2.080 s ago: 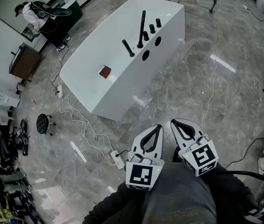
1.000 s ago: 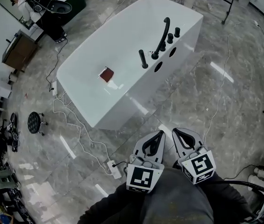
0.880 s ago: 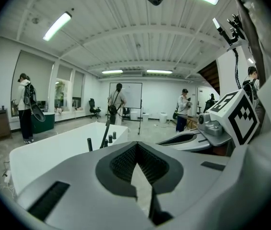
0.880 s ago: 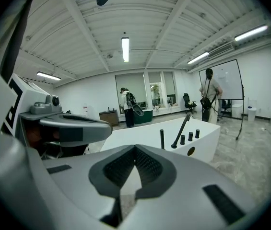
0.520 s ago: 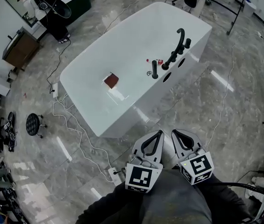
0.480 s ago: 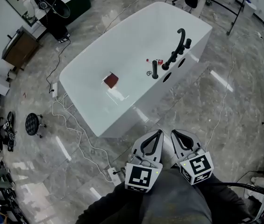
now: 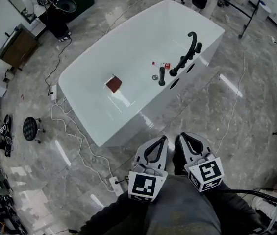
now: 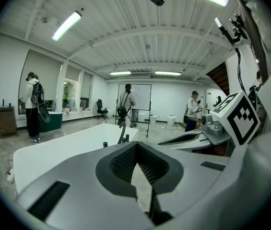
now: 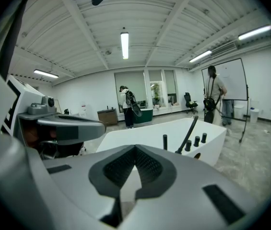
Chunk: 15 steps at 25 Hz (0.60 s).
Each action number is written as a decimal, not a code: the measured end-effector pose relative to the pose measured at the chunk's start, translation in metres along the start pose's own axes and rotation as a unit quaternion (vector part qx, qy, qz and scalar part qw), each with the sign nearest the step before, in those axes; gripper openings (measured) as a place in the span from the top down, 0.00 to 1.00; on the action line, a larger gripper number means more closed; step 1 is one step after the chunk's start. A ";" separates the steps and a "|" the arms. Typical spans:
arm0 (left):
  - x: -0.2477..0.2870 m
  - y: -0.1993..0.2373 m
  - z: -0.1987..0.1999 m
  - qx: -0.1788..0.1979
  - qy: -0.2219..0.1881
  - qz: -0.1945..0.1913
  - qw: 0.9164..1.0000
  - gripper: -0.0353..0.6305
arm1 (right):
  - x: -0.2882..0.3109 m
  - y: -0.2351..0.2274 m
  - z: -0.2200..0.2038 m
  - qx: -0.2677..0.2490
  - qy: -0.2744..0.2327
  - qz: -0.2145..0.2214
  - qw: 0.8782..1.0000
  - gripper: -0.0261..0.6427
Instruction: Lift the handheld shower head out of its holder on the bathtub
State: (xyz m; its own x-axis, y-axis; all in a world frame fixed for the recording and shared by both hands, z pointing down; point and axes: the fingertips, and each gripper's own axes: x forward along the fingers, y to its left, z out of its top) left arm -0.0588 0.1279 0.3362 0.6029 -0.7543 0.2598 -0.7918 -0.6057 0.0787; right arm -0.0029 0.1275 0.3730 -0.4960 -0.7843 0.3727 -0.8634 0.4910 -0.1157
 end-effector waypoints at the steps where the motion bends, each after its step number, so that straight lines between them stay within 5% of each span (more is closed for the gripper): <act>1: 0.005 0.002 0.003 0.000 0.000 0.002 1.000 0.94 | 0.005 -0.003 0.003 0.000 -0.001 0.004 1.000 0.96; 15: 0.105 0.014 0.006 0.000 0.048 0.025 0.999 0.94 | 0.056 -0.097 0.008 0.024 0.021 0.027 0.999 0.96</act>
State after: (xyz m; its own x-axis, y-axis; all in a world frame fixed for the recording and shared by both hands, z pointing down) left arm -0.0063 0.0384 0.3591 0.5504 -0.7556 0.3551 -0.8205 -0.5683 0.0624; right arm 0.0521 0.0333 0.3976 -0.5380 -0.7406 0.4025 -0.8398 0.5119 -0.1806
